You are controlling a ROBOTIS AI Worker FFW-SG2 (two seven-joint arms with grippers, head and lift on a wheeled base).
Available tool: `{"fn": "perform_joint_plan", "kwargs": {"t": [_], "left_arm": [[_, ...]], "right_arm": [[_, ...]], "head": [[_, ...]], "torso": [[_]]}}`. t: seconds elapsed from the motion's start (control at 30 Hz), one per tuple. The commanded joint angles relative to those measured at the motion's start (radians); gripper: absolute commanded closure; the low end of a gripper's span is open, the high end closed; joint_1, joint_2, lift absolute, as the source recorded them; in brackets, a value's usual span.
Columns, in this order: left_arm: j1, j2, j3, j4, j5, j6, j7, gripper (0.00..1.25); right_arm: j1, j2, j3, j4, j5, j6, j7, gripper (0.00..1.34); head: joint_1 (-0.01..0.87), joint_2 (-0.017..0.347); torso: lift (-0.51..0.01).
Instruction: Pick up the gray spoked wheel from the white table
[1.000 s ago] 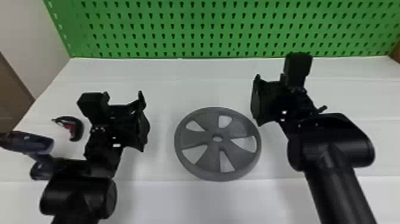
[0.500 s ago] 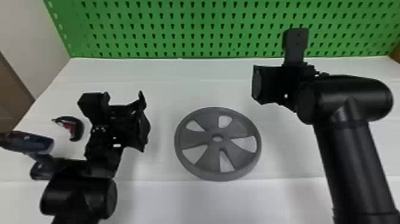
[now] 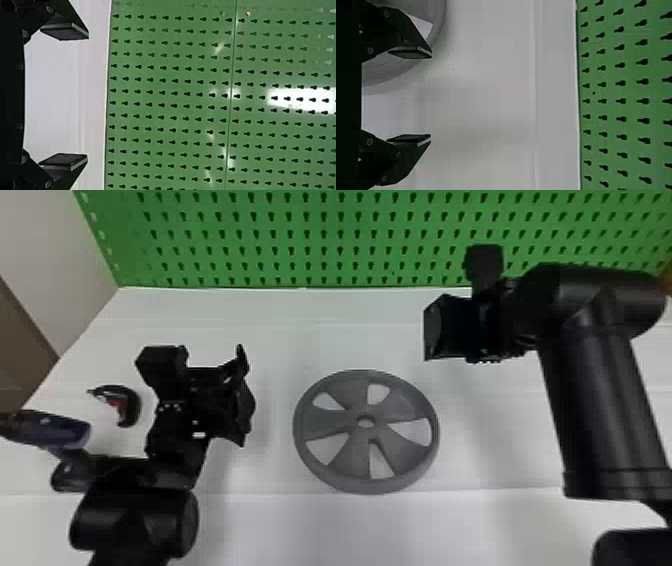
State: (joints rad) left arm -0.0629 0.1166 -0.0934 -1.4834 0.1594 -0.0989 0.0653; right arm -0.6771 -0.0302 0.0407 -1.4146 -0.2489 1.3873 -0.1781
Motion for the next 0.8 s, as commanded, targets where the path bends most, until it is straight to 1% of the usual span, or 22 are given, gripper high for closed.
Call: {"fn": "perform_joint_plan", "kwargs": {"t": [0.0, 0.13, 0.23, 0.33, 0.4, 0.6, 0.77], "left_arm": [[0.002, 0.002, 0.0, 0.0, -0.003, 0.004, -0.001, 0.19], [0.005, 0.002, 0.0, 0.0, -0.006, 0.007, -0.001, 0.19], [0.002, 0.002, -0.003, 0.0, -0.009, 0.008, -0.001, 0.19], [-0.002, 0.003, -0.008, 0.0, -0.014, 0.013, 0.001, 0.19], [-0.003, 0.003, -0.008, 0.0, -0.014, 0.016, -0.001, 0.19], [-0.005, 0.006, -0.009, 0.0, -0.014, 0.018, -0.001, 0.19], [-0.005, 0.008, -0.011, 0.0, -0.012, 0.019, -0.001, 0.19]], "right_arm": [[-0.055, -0.011, -0.007, 0.066, -0.013, 0.11, 0.0, 0.51], [-0.09, -0.014, -0.035, 0.132, -0.05, 0.182, 0.0, 0.51], [-0.114, -0.02, -0.061, 0.197, -0.082, 0.185, 0.0, 0.51], [-0.136, -0.023, -0.05, 0.238, -0.066, 0.185, 0.0, 0.51], [-0.144, -0.023, -0.044, 0.246, -0.056, 0.185, 0.0, 0.51], [-0.165, -0.028, -0.038, 0.287, -0.062, 0.185, 0.0, 0.51], [-0.182, -0.034, -0.007, 0.302, -0.059, 0.185, 0.0, 0.51]], "head": [[0.77, 0.044], [0.77, 0.044], [0.77, 0.044], [0.77, 0.044], [0.77, 0.044], [0.77, 0.044], [0.77, 0.044]], "torso": [[-0.098], [-0.098], [-0.098], [-0.098], [-0.098], [-0.098], [-0.098]]}}
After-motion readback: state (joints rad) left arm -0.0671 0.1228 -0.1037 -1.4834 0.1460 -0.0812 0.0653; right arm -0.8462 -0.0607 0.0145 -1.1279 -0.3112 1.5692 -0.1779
